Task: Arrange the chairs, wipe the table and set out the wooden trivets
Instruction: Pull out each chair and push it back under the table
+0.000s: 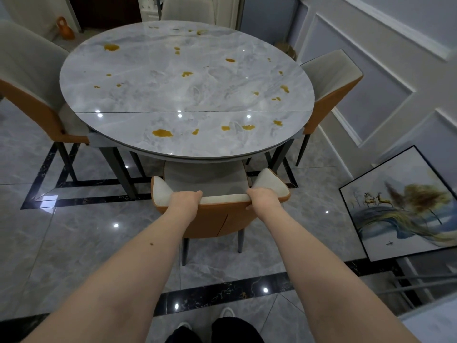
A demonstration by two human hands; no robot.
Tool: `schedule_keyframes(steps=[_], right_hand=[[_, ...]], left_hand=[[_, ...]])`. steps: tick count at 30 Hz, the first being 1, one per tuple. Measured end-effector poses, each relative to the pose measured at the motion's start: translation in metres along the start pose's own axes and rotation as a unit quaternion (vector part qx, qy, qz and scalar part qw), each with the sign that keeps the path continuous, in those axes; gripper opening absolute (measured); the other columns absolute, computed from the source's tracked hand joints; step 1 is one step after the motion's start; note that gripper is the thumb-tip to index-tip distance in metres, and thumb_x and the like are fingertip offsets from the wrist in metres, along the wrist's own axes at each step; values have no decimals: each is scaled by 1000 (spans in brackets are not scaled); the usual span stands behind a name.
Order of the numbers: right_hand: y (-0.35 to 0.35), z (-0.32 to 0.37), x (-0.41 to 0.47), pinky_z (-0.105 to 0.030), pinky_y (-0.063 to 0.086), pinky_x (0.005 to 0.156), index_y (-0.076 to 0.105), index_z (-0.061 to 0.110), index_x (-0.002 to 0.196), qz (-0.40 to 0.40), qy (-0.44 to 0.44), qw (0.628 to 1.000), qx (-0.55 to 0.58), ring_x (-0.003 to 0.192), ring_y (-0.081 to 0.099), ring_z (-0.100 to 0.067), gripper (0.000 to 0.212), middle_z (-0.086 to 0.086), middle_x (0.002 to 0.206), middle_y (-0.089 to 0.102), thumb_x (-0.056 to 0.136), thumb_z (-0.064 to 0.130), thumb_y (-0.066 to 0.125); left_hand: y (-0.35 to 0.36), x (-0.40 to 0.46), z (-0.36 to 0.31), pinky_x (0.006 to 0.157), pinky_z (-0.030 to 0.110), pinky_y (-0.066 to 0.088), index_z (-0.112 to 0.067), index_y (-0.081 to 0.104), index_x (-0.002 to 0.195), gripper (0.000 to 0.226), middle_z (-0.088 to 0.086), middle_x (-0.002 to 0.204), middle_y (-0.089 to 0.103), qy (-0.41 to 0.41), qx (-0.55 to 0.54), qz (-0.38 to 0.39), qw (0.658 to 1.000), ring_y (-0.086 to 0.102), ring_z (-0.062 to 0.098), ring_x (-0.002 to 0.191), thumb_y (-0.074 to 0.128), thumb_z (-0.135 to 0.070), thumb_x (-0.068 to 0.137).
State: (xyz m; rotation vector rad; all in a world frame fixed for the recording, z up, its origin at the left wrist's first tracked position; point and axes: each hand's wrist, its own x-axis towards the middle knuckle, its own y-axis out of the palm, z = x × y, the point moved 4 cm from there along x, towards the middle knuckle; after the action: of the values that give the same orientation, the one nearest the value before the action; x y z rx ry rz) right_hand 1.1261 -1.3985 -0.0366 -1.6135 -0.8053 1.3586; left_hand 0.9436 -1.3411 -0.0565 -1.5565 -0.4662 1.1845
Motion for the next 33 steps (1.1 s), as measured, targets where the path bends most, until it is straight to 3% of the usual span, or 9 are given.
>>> schedule_keyframes(steps=[12, 33], right_hand=[[-1, 1, -3, -37, 42, 84, 53, 13, 114, -29, -13, 999, -29, 106, 58, -29, 23, -10, 113, 63, 95, 25, 53], [-2, 5, -2, -38, 43, 84, 53, 12, 114, -1, 10, 1000, -20, 105, 58, -30, 24, -10, 112, 62, 94, 24, 56]], left_hand=[[-2, -3, 1, 74, 32, 38, -18, 42, 118, 32, 5, 115, 60, 9, 17, -25, 1000, 58, 26, 109, 56, -15, 89], [-3, -3, 6, 75, 32, 40, -18, 41, 121, 39, 4, 114, 61, 15, 16, -18, 1000, 59, 25, 107, 61, -17, 87]])
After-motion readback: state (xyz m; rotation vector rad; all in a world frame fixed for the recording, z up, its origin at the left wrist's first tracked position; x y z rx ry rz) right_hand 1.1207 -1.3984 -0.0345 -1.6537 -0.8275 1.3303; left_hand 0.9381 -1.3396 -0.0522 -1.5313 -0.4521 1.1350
